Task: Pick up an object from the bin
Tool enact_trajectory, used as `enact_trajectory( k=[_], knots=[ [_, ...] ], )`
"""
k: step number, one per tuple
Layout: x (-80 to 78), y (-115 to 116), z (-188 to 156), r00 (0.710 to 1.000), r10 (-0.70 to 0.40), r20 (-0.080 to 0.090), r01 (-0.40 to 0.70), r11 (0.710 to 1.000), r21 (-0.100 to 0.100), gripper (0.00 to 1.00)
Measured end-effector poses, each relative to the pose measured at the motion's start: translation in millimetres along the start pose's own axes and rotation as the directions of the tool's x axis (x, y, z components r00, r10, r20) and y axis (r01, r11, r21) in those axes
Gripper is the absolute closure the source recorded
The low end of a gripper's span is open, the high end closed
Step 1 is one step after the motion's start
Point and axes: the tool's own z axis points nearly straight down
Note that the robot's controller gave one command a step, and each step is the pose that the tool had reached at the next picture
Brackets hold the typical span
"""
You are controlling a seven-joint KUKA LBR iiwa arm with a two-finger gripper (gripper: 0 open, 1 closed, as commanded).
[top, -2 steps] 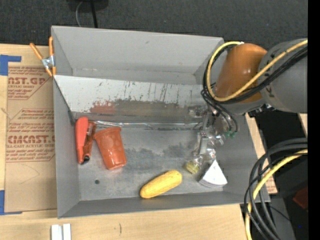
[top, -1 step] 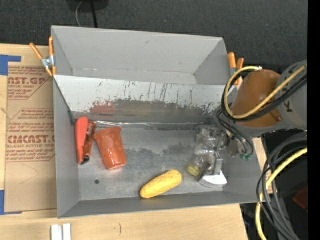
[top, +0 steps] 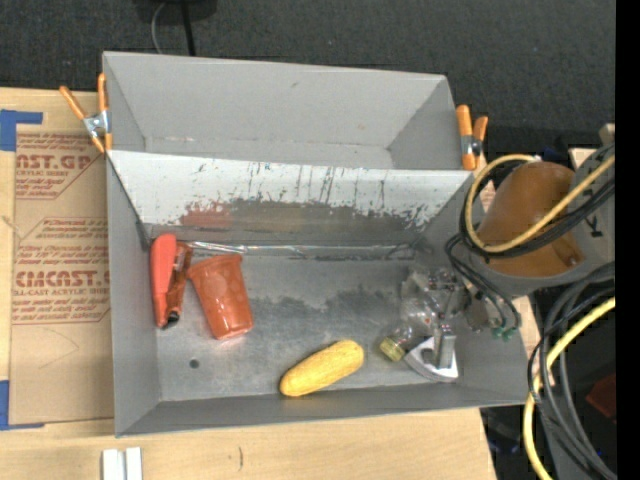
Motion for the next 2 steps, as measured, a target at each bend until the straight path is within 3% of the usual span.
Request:
enact_trajectory(
  k=[1,2],
  knots=[
    [5.4,4.4,11.2,0.996,-0.093,0.002,0.093,0.996,0.009,0.00],
    [15.9,7.2,14.1,0.993,-0.114,0.018,0.114,0.993,0.004,0.00]
  ],
)
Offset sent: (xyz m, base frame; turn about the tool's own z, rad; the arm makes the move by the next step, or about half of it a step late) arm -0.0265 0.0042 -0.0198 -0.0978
